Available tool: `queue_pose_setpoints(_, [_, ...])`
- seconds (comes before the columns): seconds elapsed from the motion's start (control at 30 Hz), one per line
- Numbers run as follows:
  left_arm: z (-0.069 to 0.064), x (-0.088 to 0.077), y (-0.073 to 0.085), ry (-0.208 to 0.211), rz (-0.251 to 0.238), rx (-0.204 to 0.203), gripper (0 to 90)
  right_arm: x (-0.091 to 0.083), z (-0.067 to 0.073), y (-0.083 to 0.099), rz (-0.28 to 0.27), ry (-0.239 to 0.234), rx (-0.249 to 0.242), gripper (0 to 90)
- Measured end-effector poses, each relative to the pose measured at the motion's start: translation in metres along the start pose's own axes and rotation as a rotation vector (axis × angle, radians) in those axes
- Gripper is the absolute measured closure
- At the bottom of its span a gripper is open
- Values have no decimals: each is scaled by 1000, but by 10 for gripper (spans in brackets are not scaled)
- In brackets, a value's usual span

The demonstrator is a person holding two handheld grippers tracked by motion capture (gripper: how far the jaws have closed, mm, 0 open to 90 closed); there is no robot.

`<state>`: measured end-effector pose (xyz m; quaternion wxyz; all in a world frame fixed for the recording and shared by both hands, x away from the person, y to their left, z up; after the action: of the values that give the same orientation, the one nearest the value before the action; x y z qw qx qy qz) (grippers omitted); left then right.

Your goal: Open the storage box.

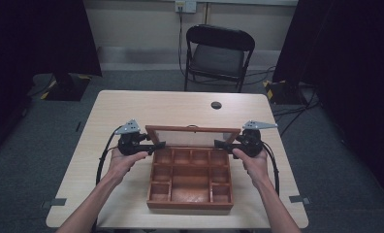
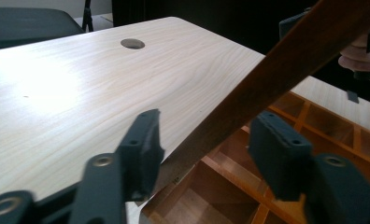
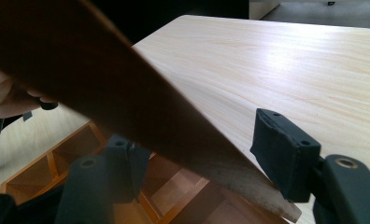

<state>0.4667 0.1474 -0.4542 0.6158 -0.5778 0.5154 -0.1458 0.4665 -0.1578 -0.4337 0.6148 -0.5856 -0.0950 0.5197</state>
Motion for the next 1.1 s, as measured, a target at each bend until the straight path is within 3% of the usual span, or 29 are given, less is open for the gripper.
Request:
queue_pose_setpoints(0.1, [1, 3, 0, -4, 2, 2, 419, 0, -1, -1, 0, 1, 0, 380])
queue_pose_setpoints(0.3, [7, 2, -1, -14, -6, -19, 516, 1, -4, -3, -9, 6, 1, 392])
queue_pose_setpoints(0.73, [13, 4, -3, -10, 2, -31, 548, 5, -15, 1, 1, 39, 24, 435])
queue_pose_setpoints(1.1, [17, 4, -4, 5, 6, -42, 559, 9, -17, 0, -19, 34, 25, 428])
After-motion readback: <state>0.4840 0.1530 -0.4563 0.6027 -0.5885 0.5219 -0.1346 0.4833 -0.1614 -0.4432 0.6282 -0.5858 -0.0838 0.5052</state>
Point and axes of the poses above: each handheld gripper's, and its own axes: x roughly forward along the jaws, y roughly out of its underside, z roughly to its left, the point moved 6 cm from there along x, roughly forward along the jaws, and after that the axes turned 6 degrees about z, right-handed, at the moved point
